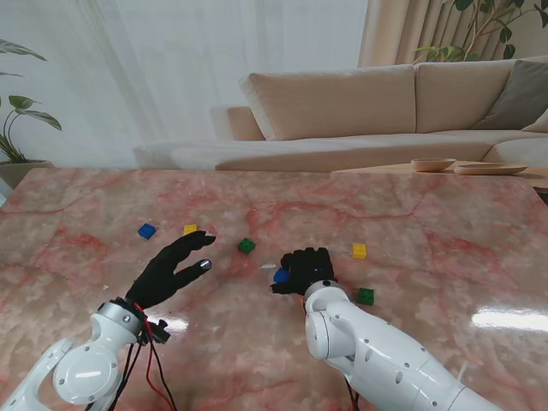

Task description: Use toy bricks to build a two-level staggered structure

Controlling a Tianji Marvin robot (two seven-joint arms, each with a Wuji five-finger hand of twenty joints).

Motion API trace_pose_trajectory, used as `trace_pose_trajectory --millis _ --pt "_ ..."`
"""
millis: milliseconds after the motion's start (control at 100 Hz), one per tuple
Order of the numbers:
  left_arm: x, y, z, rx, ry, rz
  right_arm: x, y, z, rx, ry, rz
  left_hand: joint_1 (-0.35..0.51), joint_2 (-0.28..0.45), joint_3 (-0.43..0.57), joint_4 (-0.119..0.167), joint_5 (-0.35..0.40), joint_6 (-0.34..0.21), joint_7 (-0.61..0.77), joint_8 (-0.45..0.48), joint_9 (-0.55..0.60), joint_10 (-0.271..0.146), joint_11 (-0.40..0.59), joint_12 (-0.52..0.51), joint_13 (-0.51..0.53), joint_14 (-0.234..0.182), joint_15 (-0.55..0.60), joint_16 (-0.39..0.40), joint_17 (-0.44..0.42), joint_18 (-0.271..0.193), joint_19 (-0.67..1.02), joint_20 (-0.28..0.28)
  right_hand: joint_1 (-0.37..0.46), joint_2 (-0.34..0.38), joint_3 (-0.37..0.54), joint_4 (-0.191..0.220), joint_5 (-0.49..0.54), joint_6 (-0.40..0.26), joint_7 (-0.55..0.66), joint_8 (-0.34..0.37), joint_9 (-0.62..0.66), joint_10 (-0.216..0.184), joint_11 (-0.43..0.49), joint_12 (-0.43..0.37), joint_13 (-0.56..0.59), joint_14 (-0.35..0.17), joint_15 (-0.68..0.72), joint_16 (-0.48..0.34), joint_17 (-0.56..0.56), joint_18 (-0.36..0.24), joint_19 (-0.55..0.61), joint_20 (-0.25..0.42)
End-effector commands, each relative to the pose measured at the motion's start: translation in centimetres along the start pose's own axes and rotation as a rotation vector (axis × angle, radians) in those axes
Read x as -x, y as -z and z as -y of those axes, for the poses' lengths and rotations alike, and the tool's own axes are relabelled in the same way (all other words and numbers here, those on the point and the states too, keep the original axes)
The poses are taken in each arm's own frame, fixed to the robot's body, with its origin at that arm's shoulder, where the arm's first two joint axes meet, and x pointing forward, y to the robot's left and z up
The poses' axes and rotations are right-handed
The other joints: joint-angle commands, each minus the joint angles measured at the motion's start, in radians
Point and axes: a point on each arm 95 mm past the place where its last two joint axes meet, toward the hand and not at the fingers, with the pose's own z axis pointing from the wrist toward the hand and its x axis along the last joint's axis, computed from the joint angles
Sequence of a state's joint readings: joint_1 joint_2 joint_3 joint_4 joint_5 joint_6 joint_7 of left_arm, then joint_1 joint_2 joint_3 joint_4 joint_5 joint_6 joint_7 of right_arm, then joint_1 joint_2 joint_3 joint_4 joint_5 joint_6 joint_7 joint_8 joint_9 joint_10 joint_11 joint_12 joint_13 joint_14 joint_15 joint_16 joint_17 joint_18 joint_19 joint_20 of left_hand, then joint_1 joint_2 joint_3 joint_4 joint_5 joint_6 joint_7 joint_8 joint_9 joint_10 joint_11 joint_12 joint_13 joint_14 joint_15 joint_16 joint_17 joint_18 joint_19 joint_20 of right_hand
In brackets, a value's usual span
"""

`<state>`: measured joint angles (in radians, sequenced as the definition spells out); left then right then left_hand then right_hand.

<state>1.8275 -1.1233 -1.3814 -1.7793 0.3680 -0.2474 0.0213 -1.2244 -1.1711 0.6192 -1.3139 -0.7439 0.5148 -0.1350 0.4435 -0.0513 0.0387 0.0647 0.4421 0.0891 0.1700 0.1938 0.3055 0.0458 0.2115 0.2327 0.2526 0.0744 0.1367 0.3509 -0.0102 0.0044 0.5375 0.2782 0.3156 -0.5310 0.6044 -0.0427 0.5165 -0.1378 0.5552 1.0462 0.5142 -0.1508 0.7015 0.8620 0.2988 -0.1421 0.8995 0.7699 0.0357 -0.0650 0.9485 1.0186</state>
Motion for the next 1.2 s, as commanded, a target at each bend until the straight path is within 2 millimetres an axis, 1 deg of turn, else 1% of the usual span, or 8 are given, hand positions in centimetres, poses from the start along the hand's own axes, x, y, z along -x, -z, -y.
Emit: trace_pose_trajectory --millis 0,190,330,550,660,680,720,1190 --pt "0.1 0.3 -0.2 0.003 0.0 0.008 0.0 0.2 1.0 -0.035 -0.001 0.009 0.002 0.031 0.007 0.004 0.013 0.007 -0.005 -0.01 0.007 -0.028 -0.012 -0.009 -0.035 -0.051 -0.02 -0.012 -0.012 -0.033 -0.031 -0.012 0.04 0.009 0.018 -0.049 0.067 -0.038 0.038 -0.009 0.033 -0.03 0.027 0.019 0.03 -0.025 0.028 0.028 0.005 -0.018 0.034 0.022" --pt "0.2 0.3 -0.2 0.004 0.001 0.008 0.0 0.3 1.1 -0.021 0.012 0.006 0.002 0.031 0.006 0.003 0.013 0.007 -0.005 -0.01 0.006 -0.026 -0.012 -0.008 -0.036 -0.051 -0.02 -0.012 -0.013 -0.033 -0.033 -0.013 0.097 -0.007 0.123 -0.071 0.116 -0.067 0.086 -0.031 0.111 -0.047 0.035 0.026 0.079 -0.035 0.052 0.041 0.028 -0.016 0.071 0.015" --pt "0.2 0.3 -0.2 0.003 0.002 0.006 0.1 0.3 1.2 -0.013 0.02 -0.003 0.001 0.033 0.006 0.003 0.013 0.008 -0.005 -0.01 0.007 -0.027 -0.012 -0.008 -0.035 -0.051 -0.02 -0.012 -0.013 -0.033 -0.034 -0.014 0.138 -0.027 0.161 -0.15 0.131 -0.084 0.102 -0.086 0.146 -0.052 0.025 0.02 0.097 -0.04 0.055 0.042 0.035 -0.017 0.083 0.007" --pt "0.3 0.3 -0.2 0.0 0.002 0.007 0.2 0.6 1.8 0.002 0.034 -0.042 0.002 0.035 0.005 0.002 0.012 0.009 -0.006 -0.01 0.007 -0.027 -0.013 -0.009 -0.035 -0.05 -0.02 -0.012 -0.012 -0.032 -0.036 -0.014 0.152 -0.052 0.239 -0.18 0.131 -0.099 0.127 -0.158 0.169 -0.063 0.008 0.009 0.101 -0.05 0.052 0.039 0.03 -0.019 0.084 -0.003" --pt "0.3 0.3 -0.2 0.001 0.003 0.007 0.2 0.9 2.0 0.014 0.037 -0.067 0.003 0.036 0.005 0.001 0.012 0.009 -0.007 -0.01 0.006 -0.027 -0.014 -0.009 -0.036 -0.05 -0.02 -0.013 -0.012 -0.032 -0.036 -0.014 0.158 -0.066 0.269 -0.189 0.138 -0.116 0.148 -0.178 0.188 -0.068 0.006 0.006 0.108 -0.054 0.053 0.038 0.031 -0.022 0.083 -0.005" --pt "0.3 0.3 -0.2 0.001 0.003 0.007 0.1 1.0 2.0 0.016 0.037 -0.071 0.003 0.037 0.005 0.001 0.012 0.008 -0.007 -0.01 0.003 -0.008 -0.015 -0.009 -0.036 -0.05 -0.021 -0.013 -0.012 -0.032 -0.036 -0.014 0.156 -0.069 0.281 -0.193 0.137 -0.116 0.156 -0.187 0.189 -0.069 0.004 0.005 0.108 -0.055 0.053 0.037 0.03 -0.023 0.083 -0.005" --pt "0.3 0.3 -0.2 0.002 0.002 0.007 0.1 1.2 2.1 0.019 0.036 -0.08 0.004 0.036 0.004 0.001 0.013 0.008 -0.007 -0.01 0.006 -0.027 -0.015 -0.009 -0.035 -0.05 -0.02 -0.013 -0.012 -0.032 -0.036 -0.014 0.159 -0.07 0.288 -0.193 0.135 -0.117 0.158 -0.193 0.191 -0.068 0.004 0.005 0.107 -0.056 0.052 0.037 0.028 -0.023 0.082 -0.006" --pt "0.1 0.3 -0.3 0.002 -0.001 0.001 -1.1 3.5 3.0 0.036 0.018 -0.162 0.007 0.038 0.002 -0.001 0.013 0.008 -0.008 -0.01 0.008 -0.028 -0.014 -0.008 -0.035 -0.051 -0.021 -0.013 -0.012 -0.032 -0.039 -0.015 0.14 -0.063 0.297 -0.192 0.148 -0.105 0.155 -0.23 0.196 -0.06 -0.013 -0.003 0.105 -0.055 0.05 0.036 0.024 -0.022 0.079 -0.005"
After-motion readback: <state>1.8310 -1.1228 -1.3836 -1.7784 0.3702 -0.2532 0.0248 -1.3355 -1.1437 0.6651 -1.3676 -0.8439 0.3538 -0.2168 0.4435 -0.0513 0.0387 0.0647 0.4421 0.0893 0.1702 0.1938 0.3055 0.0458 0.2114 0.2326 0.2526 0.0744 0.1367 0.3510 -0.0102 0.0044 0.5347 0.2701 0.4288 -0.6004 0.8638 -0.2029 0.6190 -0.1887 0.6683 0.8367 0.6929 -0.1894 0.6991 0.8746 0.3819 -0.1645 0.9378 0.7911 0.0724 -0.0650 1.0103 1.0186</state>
